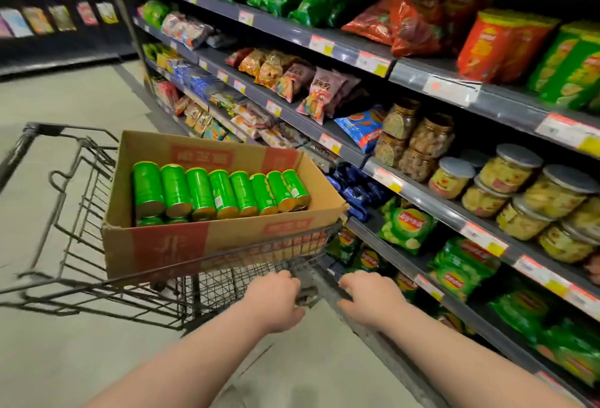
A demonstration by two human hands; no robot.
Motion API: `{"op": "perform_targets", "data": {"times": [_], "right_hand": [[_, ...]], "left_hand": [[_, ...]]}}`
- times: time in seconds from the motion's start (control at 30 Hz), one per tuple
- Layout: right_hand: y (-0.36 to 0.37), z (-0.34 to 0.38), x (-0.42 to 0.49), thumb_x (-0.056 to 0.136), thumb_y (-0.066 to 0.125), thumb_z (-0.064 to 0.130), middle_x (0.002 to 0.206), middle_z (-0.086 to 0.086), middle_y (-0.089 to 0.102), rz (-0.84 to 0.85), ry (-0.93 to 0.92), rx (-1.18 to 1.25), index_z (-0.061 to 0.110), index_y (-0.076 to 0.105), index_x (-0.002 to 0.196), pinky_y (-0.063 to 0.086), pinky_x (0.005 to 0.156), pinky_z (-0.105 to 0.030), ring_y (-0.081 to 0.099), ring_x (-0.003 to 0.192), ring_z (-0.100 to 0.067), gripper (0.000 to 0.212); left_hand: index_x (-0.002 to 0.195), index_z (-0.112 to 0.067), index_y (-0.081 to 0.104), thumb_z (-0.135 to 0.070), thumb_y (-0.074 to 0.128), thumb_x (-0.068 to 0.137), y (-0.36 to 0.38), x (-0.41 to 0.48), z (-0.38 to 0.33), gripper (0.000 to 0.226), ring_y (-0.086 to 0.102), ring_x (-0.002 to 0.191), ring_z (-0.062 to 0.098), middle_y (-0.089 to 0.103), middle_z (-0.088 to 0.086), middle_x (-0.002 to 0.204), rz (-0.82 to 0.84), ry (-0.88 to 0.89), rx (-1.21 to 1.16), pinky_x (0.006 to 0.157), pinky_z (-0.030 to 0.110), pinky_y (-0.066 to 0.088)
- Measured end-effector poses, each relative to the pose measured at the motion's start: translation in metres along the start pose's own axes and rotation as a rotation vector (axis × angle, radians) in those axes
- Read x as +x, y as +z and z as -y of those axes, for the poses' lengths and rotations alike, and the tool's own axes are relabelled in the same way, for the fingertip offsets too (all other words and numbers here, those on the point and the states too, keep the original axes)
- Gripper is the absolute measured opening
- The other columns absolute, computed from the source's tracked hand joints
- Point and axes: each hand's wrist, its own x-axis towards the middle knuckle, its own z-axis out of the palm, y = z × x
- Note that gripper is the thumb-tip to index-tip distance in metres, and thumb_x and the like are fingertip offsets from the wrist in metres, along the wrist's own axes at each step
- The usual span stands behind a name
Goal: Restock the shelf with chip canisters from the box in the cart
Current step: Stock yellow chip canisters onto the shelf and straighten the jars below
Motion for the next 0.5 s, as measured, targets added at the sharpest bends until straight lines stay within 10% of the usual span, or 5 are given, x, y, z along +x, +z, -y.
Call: {"op": "perform_targets", "data": {"times": [0.5], "right_hand": [[-0.049, 0.09, 0.132, 0.091, 0.049, 0.042, 0.125, -0.003, 0.056, 0.028, -0.127, 0.032, 0.023, 0.053, 0.123, 0.046, 0.091, -0.038, 0.054, 0.113, -0.027, 0.038]], "left_hand": [[0.12, -0.018, 0.052, -0.045, 0.048, 0.09, -0.041, 0.039, 0.128, 0.041, 0.049, 0.117, 0.026, 0.051, 0.004, 0.122, -0.177, -0.111, -0.128, 0.09, 0.037, 0.044]]}}
